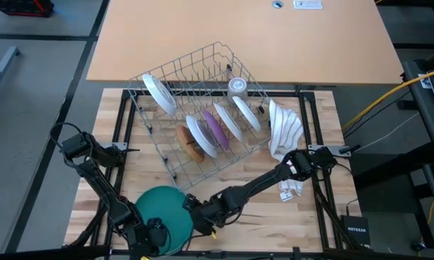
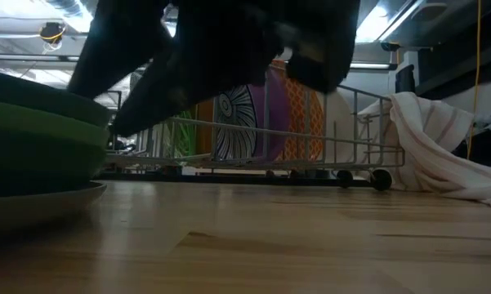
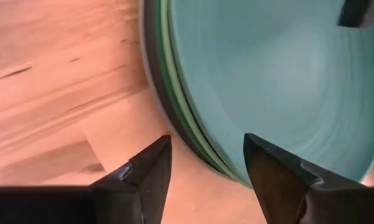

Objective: Sort dishes
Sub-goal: Put the blue plate into the dish rack

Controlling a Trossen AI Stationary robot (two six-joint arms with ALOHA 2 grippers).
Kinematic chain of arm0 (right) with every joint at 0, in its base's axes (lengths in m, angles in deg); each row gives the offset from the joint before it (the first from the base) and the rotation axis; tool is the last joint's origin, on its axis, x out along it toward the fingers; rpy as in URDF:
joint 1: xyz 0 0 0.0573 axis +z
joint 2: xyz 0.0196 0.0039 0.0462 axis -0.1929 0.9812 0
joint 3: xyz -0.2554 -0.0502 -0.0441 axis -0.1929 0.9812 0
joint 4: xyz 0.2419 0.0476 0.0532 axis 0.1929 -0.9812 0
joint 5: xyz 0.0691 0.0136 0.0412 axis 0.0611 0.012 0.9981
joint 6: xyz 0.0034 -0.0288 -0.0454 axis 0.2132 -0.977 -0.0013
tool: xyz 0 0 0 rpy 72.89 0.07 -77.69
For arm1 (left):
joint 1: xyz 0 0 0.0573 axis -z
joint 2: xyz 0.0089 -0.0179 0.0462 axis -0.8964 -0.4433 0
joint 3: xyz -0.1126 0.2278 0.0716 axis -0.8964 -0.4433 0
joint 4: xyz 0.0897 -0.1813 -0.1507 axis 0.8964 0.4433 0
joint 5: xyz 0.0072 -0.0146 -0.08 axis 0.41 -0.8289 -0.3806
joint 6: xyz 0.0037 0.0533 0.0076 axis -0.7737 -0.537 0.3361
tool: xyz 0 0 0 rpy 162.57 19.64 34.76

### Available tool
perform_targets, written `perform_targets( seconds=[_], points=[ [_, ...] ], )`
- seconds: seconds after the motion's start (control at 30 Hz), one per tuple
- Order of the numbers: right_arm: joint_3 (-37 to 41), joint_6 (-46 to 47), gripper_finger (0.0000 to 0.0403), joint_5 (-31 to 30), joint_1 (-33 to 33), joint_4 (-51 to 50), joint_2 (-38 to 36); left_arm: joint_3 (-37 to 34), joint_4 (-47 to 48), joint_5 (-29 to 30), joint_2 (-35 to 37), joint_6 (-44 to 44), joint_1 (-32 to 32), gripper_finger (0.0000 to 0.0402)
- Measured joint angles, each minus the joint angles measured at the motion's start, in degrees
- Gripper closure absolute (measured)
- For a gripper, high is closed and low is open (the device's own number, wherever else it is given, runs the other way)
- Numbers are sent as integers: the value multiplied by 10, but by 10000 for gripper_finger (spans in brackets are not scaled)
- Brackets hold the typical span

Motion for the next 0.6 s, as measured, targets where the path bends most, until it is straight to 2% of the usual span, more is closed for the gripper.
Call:
perform_targets(
  seconds=[0.37,0.6],
  points=[
    [-1,-21,248,0,0,28,41,0,-20,-1,0,2,0,400],
    [-1,-30,312,8,6,23,41,0,-17,-22,6,2,-1,399]
  ],
)
